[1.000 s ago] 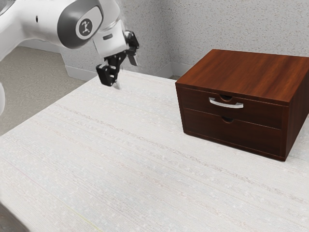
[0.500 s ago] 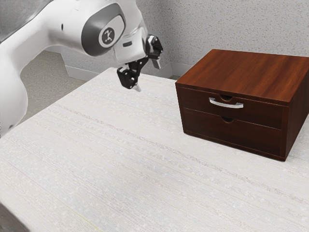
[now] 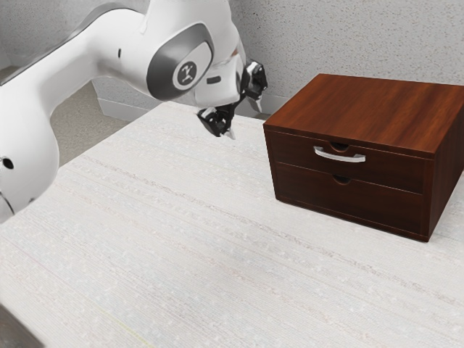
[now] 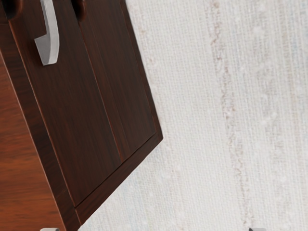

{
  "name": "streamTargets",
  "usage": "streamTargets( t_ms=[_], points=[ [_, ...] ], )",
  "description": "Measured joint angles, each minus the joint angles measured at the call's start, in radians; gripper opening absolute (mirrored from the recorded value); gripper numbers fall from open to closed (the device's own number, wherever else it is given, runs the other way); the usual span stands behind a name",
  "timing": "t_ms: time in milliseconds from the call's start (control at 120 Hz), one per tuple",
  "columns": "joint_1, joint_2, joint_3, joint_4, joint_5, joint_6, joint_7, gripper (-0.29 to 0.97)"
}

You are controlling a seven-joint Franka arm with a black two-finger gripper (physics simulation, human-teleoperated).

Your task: Pull the drawer handle with one arm to open the drawer

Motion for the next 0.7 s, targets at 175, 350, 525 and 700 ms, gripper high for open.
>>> streamTargets(
  t_ms=[175,350,525,700],
  points=[
    [-0.002,-0.008,0.0,-0.04,-0.002,0.034,0.007,0.46],
    [-0.012,0.001,0.0,-0.049,-0.017,0.074,0.013,0.46],
    [-0.043,0.014,-0.005,-0.048,-0.037,0.093,0.016,0.45],
    [-0.041,0.038,-0.005,-0.048,-0.041,0.11,0.018,0.45]
  ],
)
